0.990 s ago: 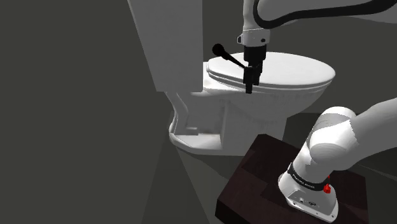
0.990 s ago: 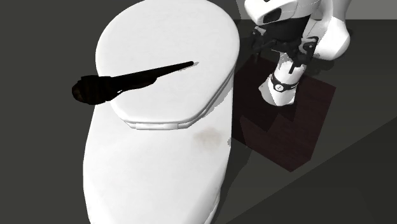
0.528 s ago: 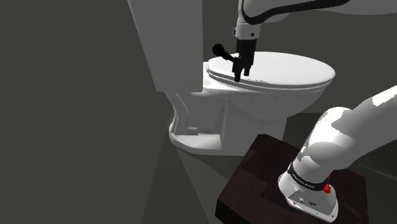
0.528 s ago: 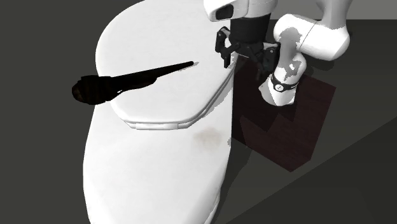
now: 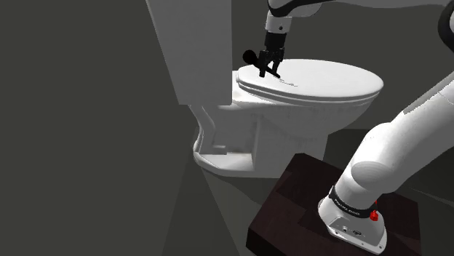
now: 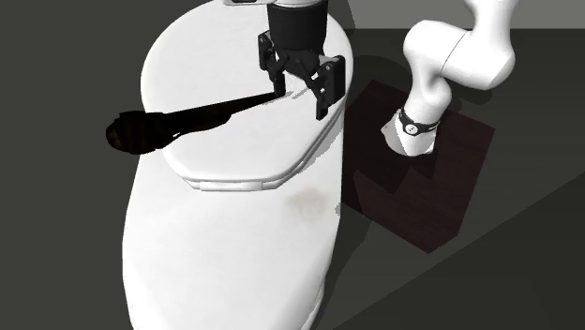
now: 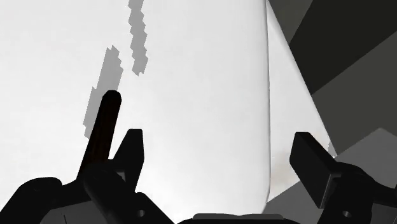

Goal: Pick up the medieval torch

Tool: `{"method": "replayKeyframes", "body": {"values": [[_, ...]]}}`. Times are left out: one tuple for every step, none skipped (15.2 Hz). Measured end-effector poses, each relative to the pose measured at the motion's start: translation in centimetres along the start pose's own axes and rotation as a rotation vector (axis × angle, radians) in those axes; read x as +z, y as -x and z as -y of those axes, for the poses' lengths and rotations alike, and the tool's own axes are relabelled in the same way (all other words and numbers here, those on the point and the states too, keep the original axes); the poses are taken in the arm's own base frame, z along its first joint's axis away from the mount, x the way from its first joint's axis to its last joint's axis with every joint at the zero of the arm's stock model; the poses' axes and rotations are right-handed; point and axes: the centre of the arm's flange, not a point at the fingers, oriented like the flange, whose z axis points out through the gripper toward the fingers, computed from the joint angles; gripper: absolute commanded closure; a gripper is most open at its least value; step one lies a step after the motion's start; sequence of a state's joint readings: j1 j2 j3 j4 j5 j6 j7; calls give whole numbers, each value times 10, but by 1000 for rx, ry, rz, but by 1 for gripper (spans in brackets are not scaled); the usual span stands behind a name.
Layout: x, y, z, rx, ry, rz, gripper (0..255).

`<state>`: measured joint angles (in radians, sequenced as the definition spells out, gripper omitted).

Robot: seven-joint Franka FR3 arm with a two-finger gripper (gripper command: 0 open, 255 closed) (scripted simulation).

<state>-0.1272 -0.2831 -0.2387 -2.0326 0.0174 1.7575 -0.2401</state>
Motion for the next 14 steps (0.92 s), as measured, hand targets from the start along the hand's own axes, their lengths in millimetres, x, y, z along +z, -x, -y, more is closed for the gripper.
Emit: {"method": "replayKeyframes", "body": {"values": [[-1, -8, -8, 12, -2, -14, 0], [-4, -18, -17, 24, -2, -27, 0], [-7, -25, -26, 37, -4, -40, 0], [-8, -30, -35, 49, -5, -54, 0], [-13, -36, -42, 62, -7, -68, 0], [-18, -45, -51, 74, -7, -82, 0], [-22, -51, -60, 86, -9, -95, 0], [-24, -58, -70, 98, -10, -109, 0], [-27, -65, -79, 111, -11, -123, 0], [-31, -70, -87, 123, -12, -136, 0], [-31, -75, -92, 129, -12, -143, 0], [-27, -76, -95, 131, -13, -146, 0], [-22, -76, -97, 133, -13, -148, 0], [-16, -77, -98, 134, -13, -149, 0]]}}
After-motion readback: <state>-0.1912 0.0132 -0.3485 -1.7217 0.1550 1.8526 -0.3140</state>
